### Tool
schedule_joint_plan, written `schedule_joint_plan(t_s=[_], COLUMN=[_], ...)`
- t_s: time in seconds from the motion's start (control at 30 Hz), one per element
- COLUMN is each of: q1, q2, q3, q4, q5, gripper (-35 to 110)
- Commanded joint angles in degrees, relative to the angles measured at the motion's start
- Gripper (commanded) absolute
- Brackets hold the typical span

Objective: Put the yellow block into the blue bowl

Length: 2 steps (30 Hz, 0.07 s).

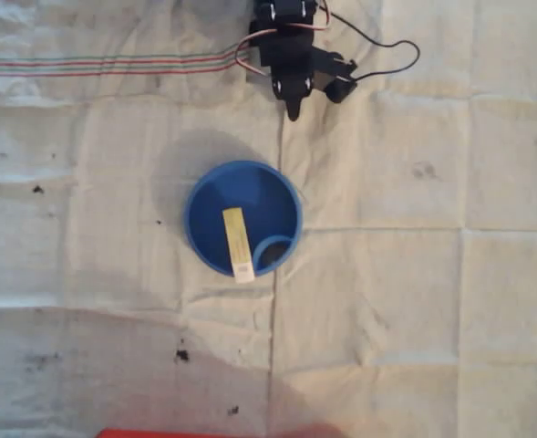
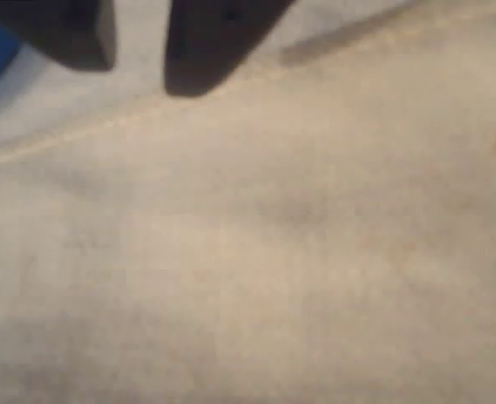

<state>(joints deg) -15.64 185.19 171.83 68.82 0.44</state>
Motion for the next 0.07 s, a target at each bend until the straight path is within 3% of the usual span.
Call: schedule_joint_plan(t_s=[0.0,0.03], q1=[-0.44,-0.44], q2=[5.89,5.89], q3=[3.96,3.96], q4=[-0.88,-0.88], q5=[0.09,0.09], gripper=[0,0])
